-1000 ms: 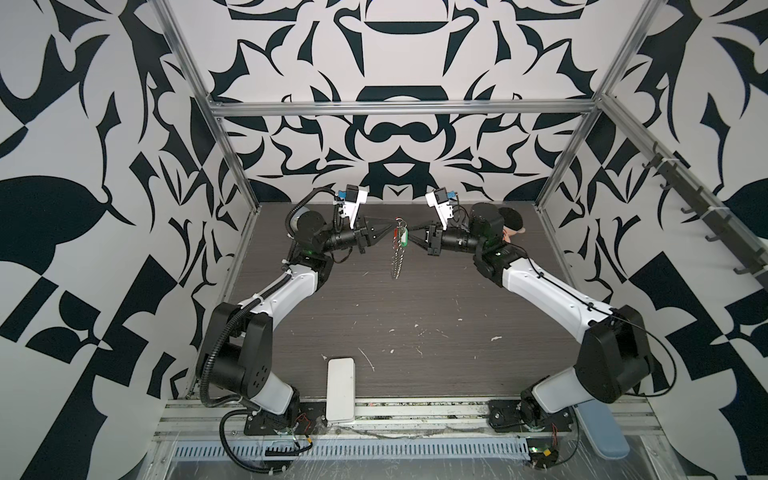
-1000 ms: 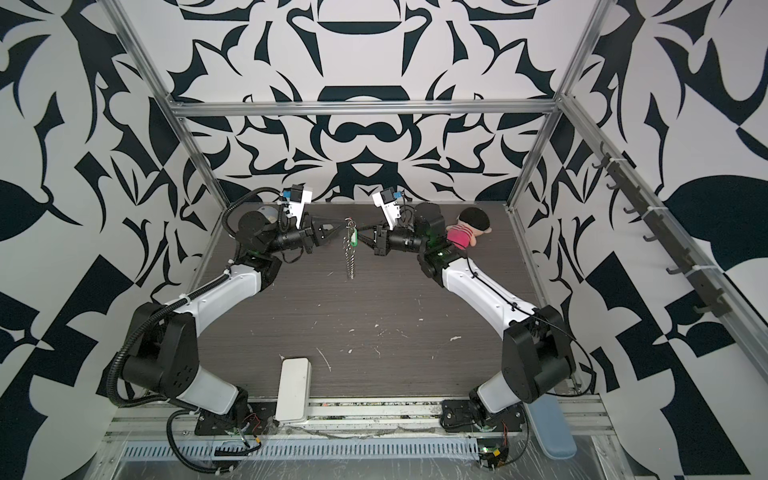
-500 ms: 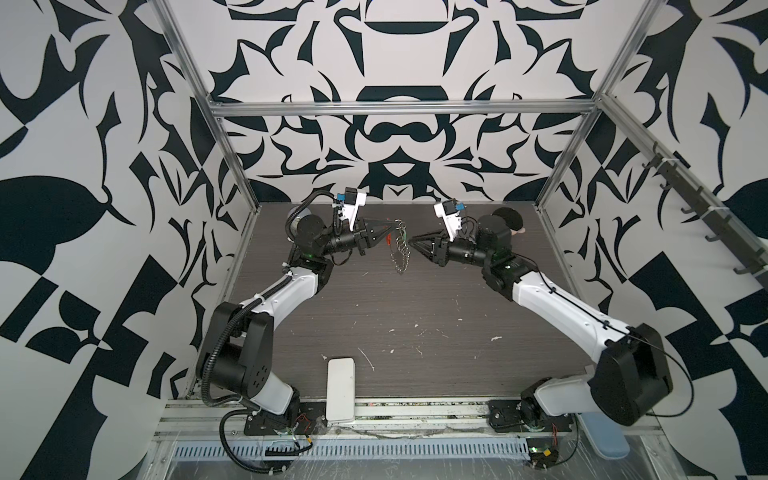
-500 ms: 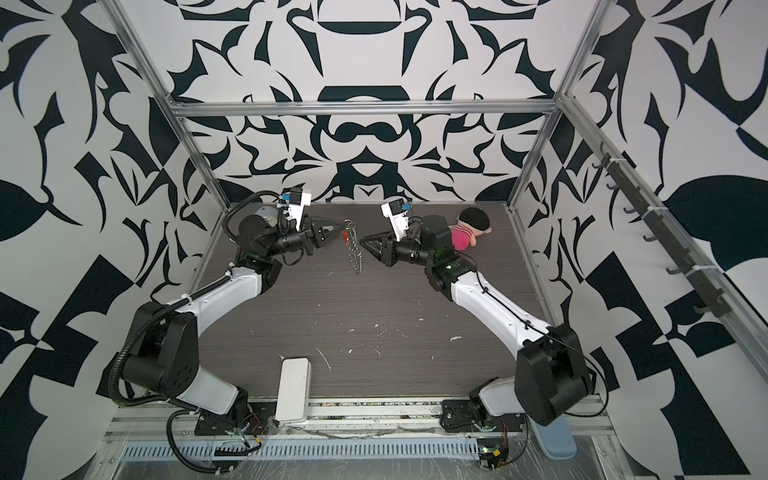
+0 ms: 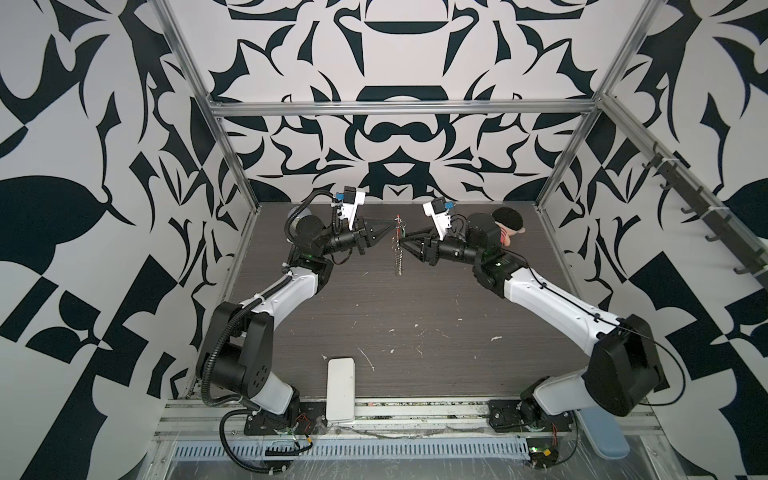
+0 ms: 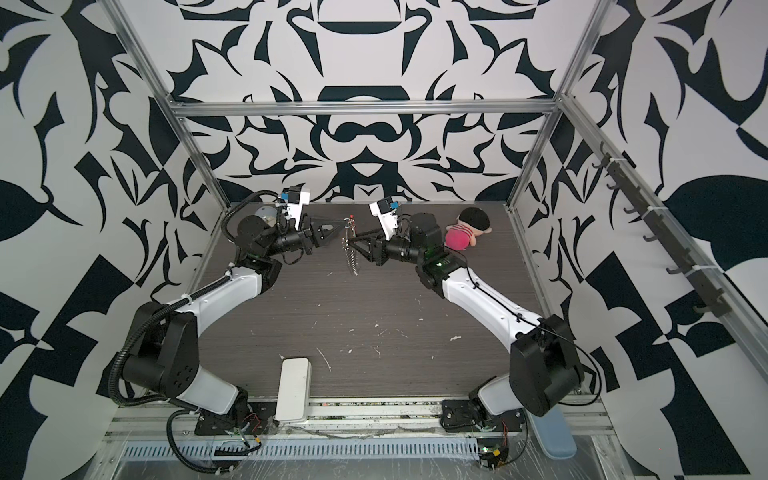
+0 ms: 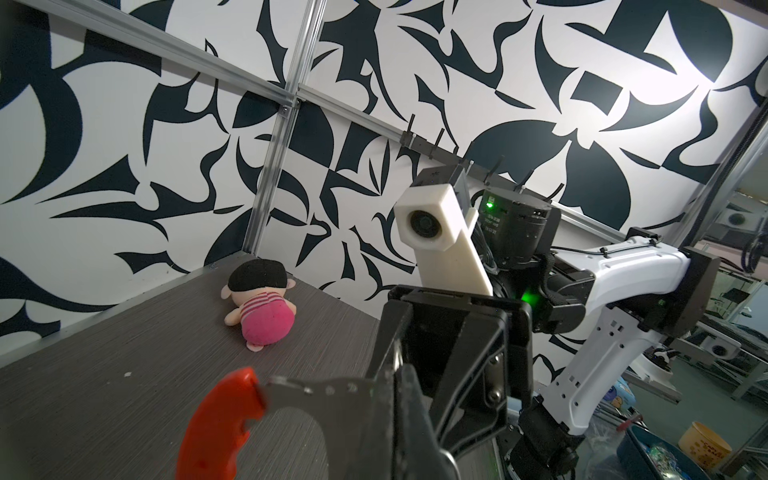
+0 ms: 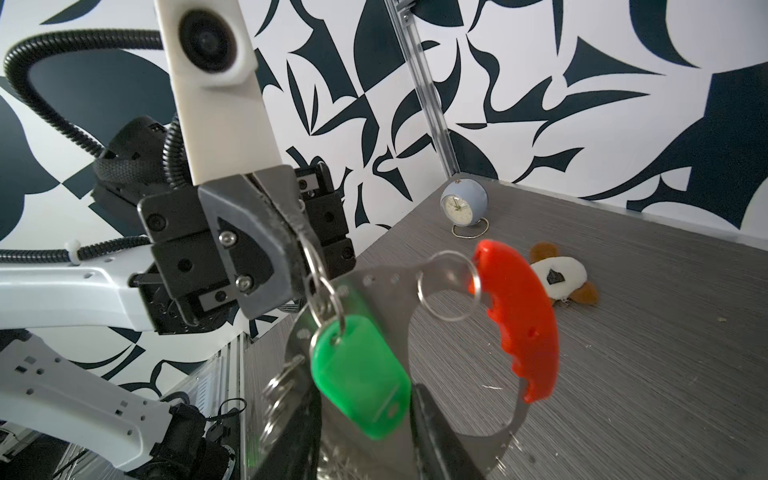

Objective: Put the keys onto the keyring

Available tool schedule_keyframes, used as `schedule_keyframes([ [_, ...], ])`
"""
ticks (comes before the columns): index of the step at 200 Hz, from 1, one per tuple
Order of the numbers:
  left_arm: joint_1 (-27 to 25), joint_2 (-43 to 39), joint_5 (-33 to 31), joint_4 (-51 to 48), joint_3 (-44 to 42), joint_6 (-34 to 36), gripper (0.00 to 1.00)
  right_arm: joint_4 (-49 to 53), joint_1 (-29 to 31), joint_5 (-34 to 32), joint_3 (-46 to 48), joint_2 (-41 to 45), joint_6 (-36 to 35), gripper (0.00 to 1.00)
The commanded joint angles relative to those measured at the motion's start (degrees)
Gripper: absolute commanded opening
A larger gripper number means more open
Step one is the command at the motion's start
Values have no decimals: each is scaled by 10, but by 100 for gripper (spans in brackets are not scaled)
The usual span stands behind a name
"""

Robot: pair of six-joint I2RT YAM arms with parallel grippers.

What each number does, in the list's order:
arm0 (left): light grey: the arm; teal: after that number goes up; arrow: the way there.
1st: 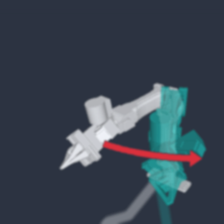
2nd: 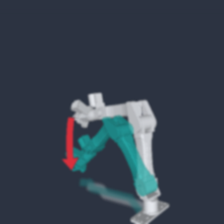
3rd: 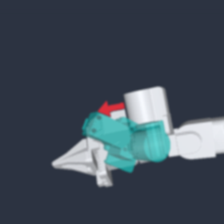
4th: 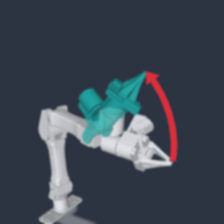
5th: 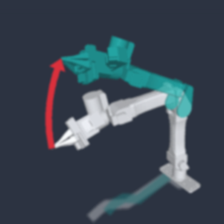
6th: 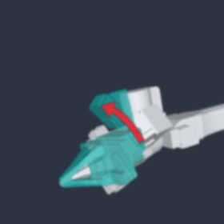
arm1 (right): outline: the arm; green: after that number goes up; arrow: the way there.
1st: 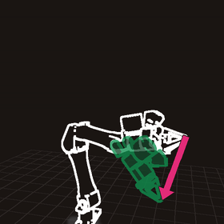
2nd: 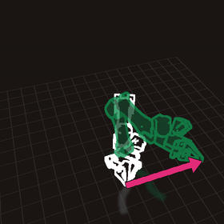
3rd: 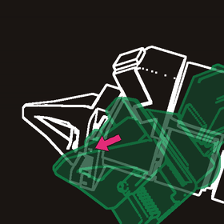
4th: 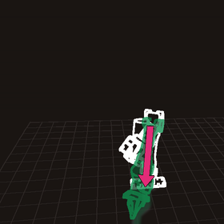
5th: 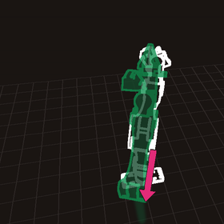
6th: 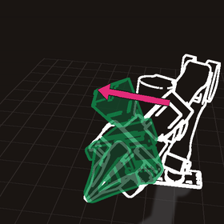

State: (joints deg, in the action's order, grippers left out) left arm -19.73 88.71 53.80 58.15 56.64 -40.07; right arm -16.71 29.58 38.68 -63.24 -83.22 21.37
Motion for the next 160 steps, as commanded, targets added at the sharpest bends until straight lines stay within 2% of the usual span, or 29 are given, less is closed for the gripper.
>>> schedule_keyframes([
  [1,2,2,-5,39,0,-12,0,-17,1,-4,-34,6,-11,39],
  [60,2,3,-3,39,4,-16,0,29,0,-30,-62,-2,-46,37],
  [120,1,11,-32,92,-1,-53,0,76,7,-44,-71,6,-78,6],
  [160,-1,26,-50,137,-6,-68,0,114,24,-42,-76,-1,-101,1],
])
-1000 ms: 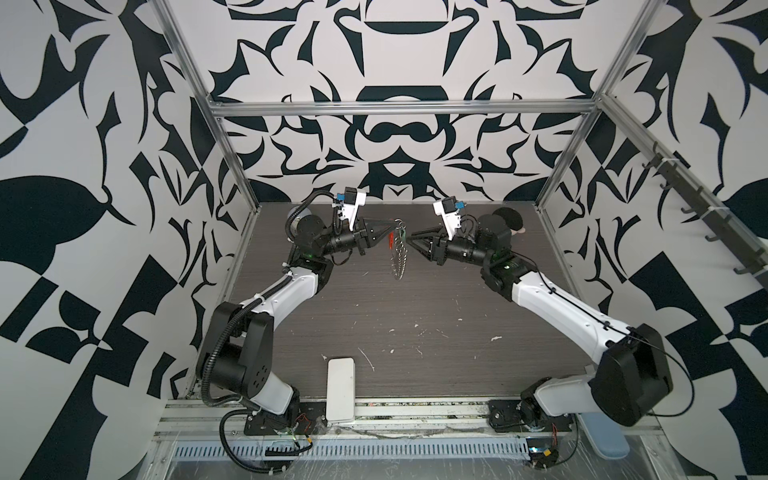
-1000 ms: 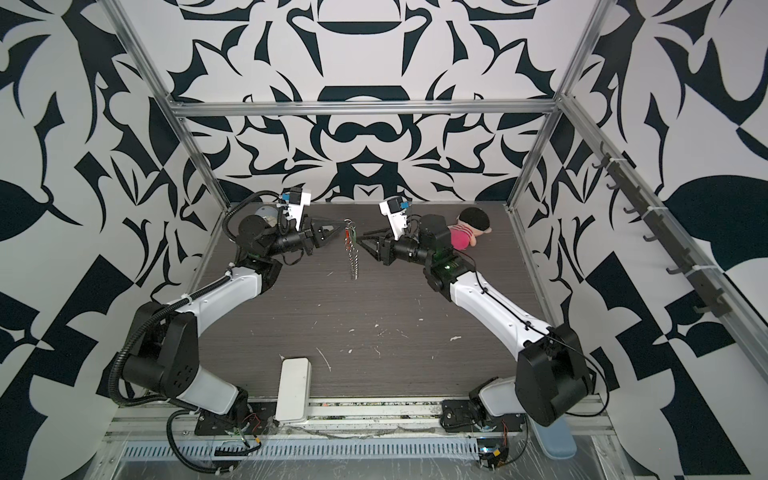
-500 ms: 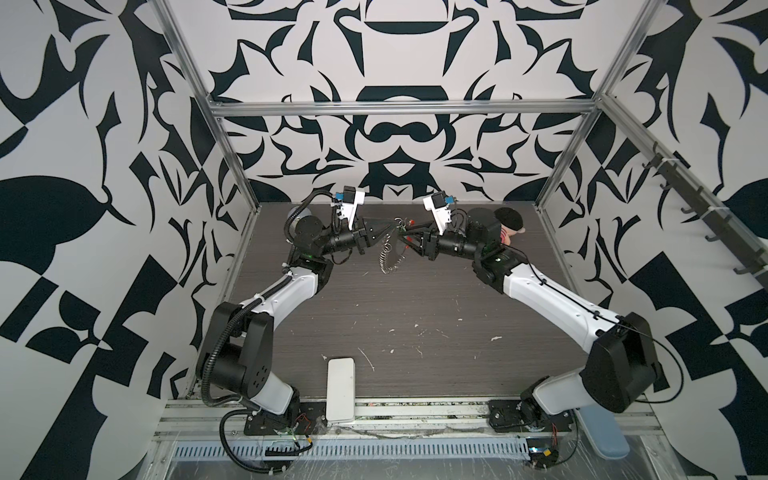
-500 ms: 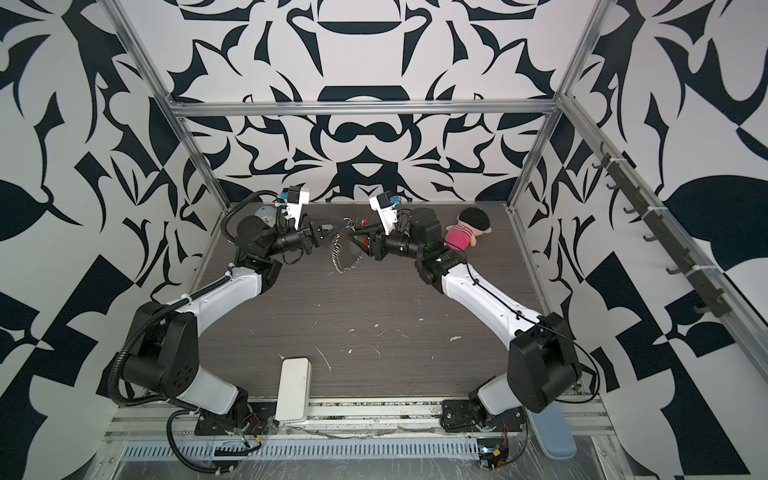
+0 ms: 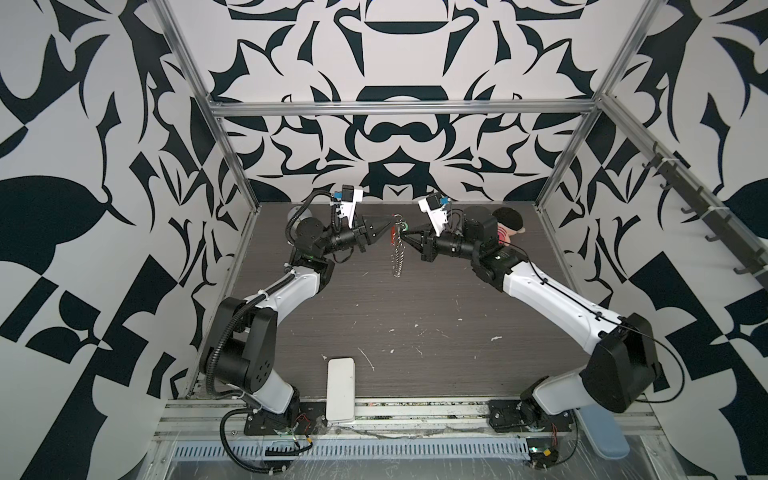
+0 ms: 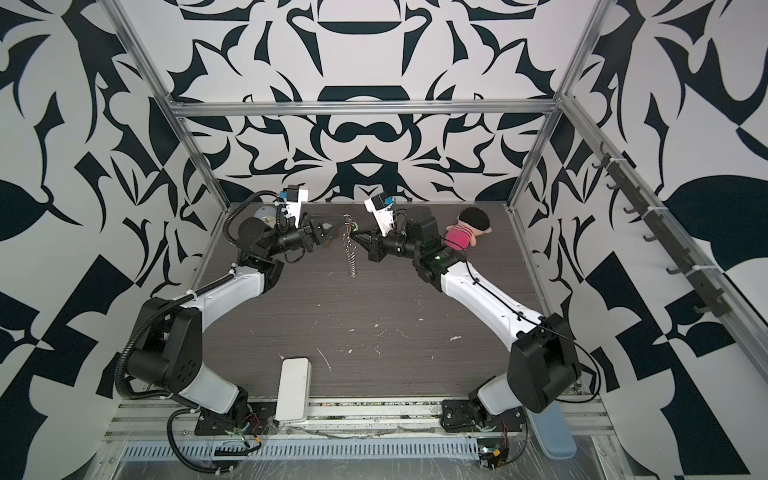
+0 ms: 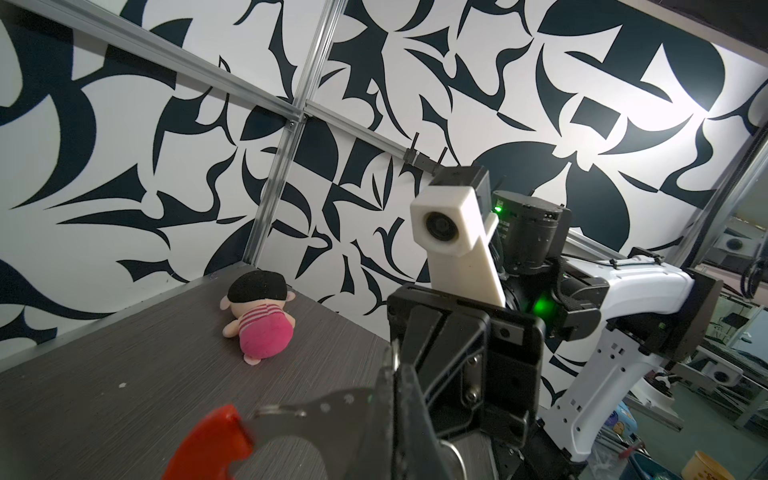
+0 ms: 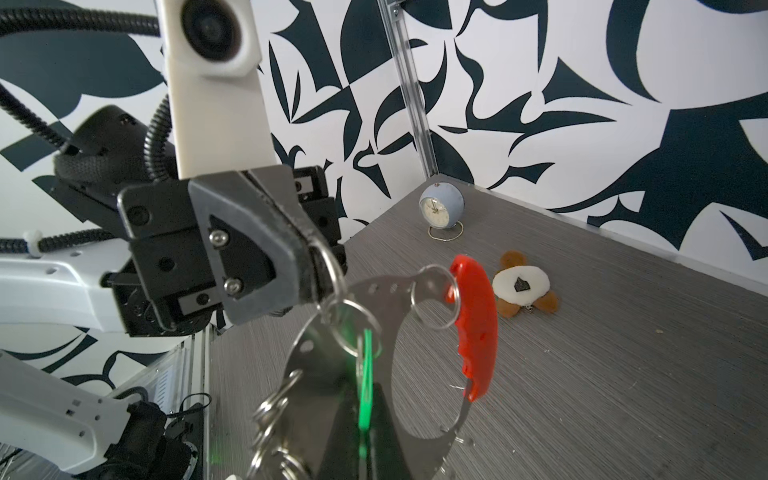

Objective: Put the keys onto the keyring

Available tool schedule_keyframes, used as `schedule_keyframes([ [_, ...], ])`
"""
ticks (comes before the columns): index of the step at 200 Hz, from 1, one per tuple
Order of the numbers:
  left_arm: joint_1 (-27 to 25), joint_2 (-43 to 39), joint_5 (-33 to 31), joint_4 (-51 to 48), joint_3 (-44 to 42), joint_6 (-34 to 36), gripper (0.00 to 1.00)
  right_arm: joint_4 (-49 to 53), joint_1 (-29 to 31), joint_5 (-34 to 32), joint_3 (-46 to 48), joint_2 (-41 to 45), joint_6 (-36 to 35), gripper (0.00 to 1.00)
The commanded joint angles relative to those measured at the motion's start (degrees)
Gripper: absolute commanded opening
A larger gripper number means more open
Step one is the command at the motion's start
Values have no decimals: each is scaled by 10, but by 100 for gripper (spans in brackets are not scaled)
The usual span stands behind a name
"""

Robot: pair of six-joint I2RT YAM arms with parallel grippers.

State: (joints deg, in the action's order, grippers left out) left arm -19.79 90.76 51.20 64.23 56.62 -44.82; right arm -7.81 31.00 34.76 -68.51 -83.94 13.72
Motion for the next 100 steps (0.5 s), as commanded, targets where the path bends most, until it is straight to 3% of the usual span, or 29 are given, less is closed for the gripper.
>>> schedule_keyframes([
  [1,0,5,-26,76,-6,-21,0,26,10,-3,-23,6,-25,1],
  [92,-6,21,-62,126,-11,-43,0,43,39,17,-51,-30,-27,0],
  [100,-6,23,-62,132,-13,-46,0,43,39,15,-51,-28,-27,6],
])
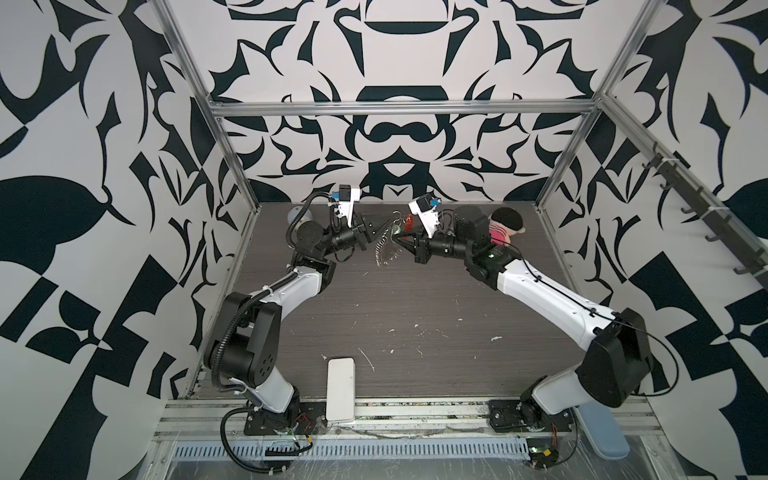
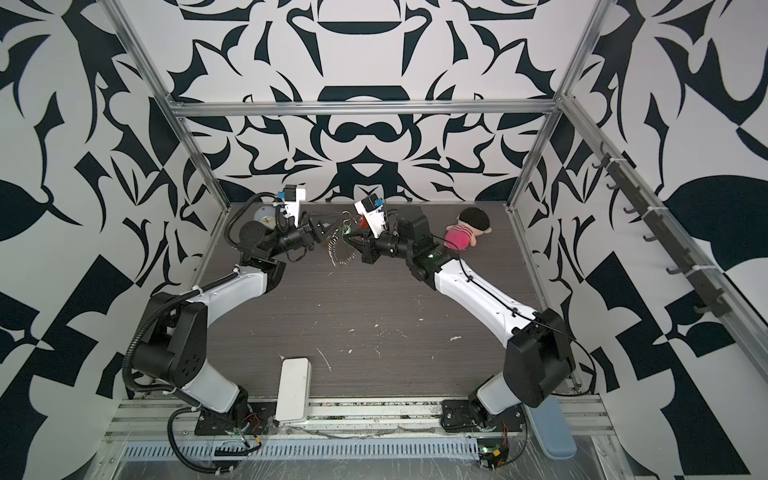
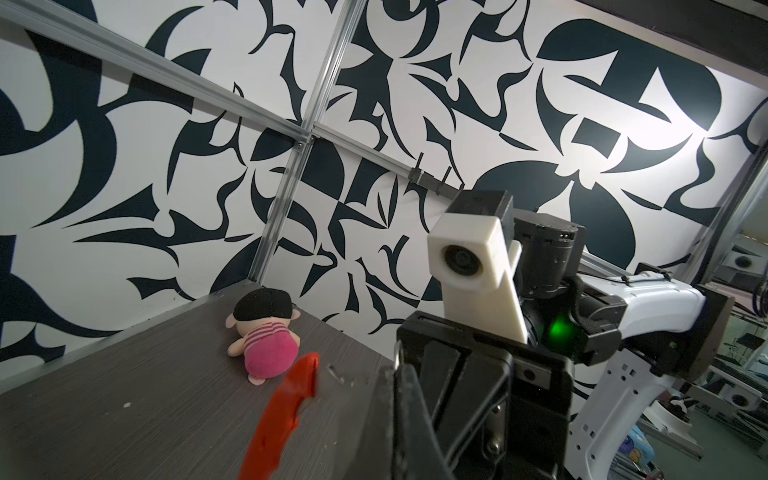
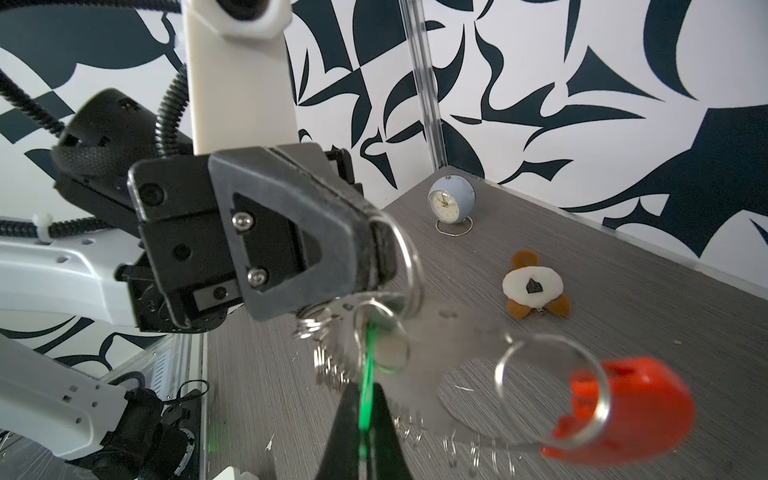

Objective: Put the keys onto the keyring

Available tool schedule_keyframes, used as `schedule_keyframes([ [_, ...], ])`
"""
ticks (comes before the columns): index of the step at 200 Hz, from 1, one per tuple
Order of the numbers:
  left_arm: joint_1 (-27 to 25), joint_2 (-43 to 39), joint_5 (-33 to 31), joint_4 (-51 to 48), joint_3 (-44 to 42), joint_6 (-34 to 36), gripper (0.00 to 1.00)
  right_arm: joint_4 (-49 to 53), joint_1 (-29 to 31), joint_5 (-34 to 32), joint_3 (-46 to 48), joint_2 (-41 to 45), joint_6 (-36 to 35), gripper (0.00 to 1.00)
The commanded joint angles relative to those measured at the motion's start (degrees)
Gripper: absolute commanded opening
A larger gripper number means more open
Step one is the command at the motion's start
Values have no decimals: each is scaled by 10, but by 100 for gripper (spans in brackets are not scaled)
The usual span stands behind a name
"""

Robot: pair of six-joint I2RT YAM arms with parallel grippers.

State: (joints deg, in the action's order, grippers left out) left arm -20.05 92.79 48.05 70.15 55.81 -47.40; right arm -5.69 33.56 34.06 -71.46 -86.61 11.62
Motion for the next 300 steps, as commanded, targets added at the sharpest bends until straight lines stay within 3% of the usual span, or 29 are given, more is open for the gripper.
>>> schedule_keyframes([
  [1,-3,3,-31,73,-5,-21,0,22,14,22,-22,0,-7,7],
  [31,-2,4,-25,73,-10,-18,0,55,2,-33,-10,43,-38,29],
  [55,-2,6,-16,68,-7,-17,0,65,-26,-46,4,81,-45,35],
  [98,-3,17,-6,74,-2,-29,0,38,-61,-11,-2,103,-10,36],
  [133,-3,24,-3,91,2,-47,0,-36,-62,41,-28,65,50,30],
  [215,-3,15,4,91,3,-51,0,-99,-62,79,-64,4,119,20],
  [279,-3,21,6,91,13,-59,0,-105,-62,83,-68,-4,126,20],
  [300,-3,20,6,91,14,-59,0,-100,-62,77,-67,-7,123,28],
])
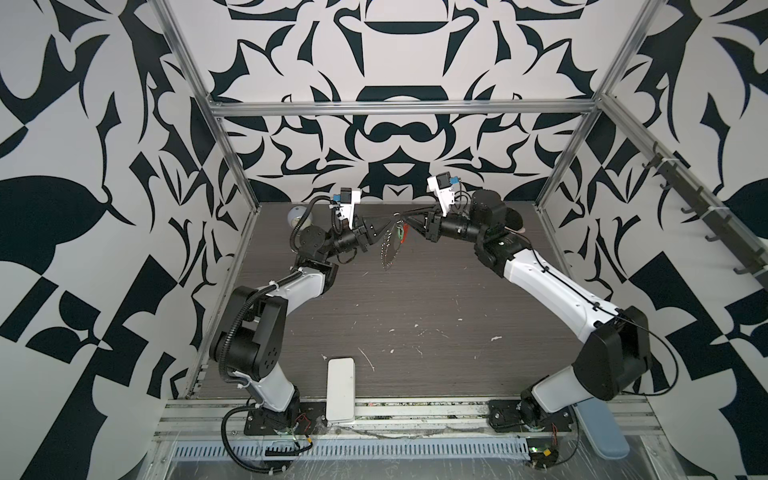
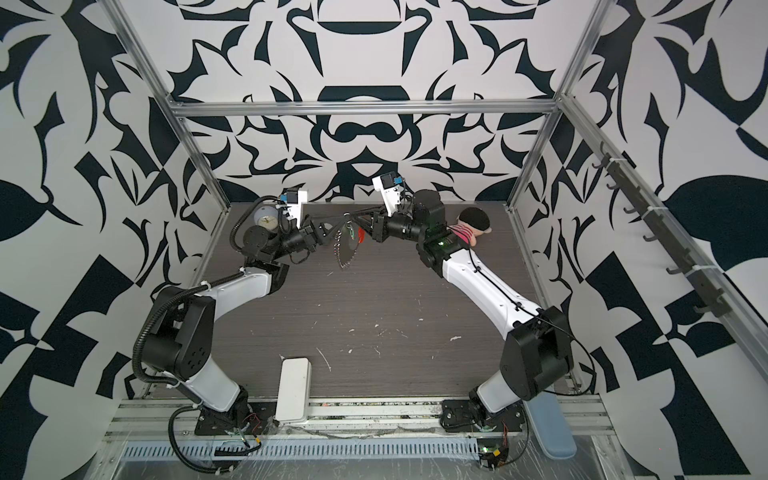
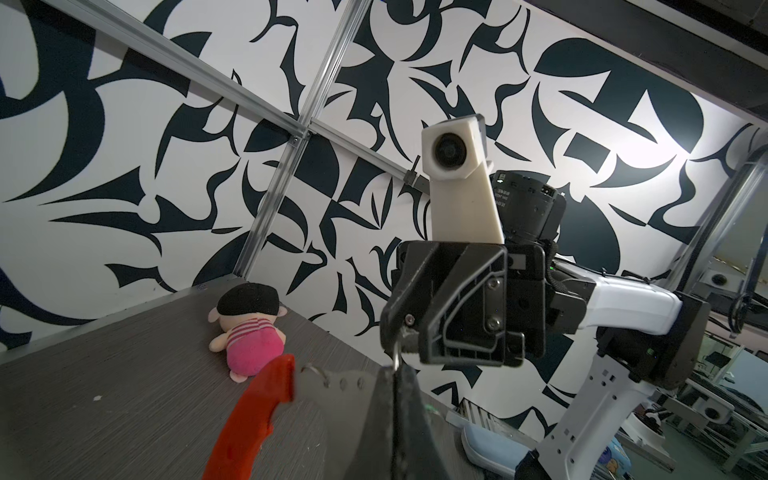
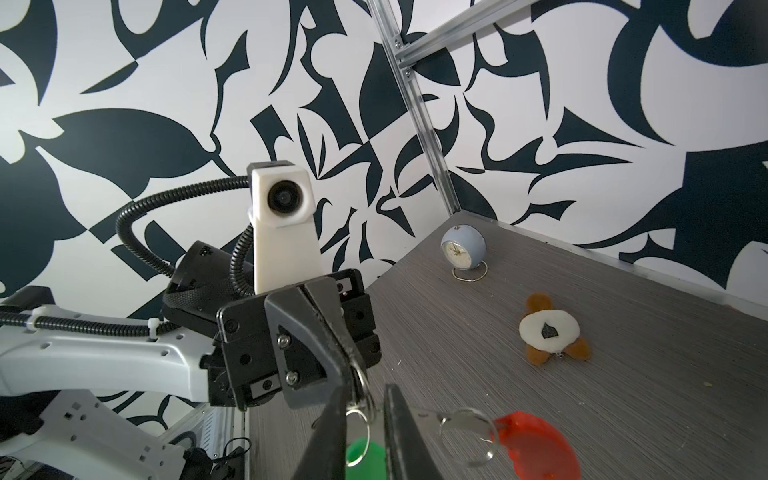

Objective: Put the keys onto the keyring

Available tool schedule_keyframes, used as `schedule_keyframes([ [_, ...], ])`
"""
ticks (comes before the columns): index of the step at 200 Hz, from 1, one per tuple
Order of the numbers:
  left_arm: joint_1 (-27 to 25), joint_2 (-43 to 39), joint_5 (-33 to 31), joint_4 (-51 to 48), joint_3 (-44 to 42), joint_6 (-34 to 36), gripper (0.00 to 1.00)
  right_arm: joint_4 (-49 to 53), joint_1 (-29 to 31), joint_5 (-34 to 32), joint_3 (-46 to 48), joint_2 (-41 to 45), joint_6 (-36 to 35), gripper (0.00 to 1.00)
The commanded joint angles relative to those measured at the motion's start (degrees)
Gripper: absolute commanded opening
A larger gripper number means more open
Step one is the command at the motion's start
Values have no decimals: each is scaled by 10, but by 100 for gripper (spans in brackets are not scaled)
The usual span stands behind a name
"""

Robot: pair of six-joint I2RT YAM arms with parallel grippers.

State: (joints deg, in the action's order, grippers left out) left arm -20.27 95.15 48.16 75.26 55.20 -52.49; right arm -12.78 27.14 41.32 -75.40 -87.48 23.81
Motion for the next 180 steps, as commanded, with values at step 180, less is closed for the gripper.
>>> schedule_keyframes([
  [180,-1,-9,9,-6,22,22,0,-44,7,26,-31,-6,15,0],
])
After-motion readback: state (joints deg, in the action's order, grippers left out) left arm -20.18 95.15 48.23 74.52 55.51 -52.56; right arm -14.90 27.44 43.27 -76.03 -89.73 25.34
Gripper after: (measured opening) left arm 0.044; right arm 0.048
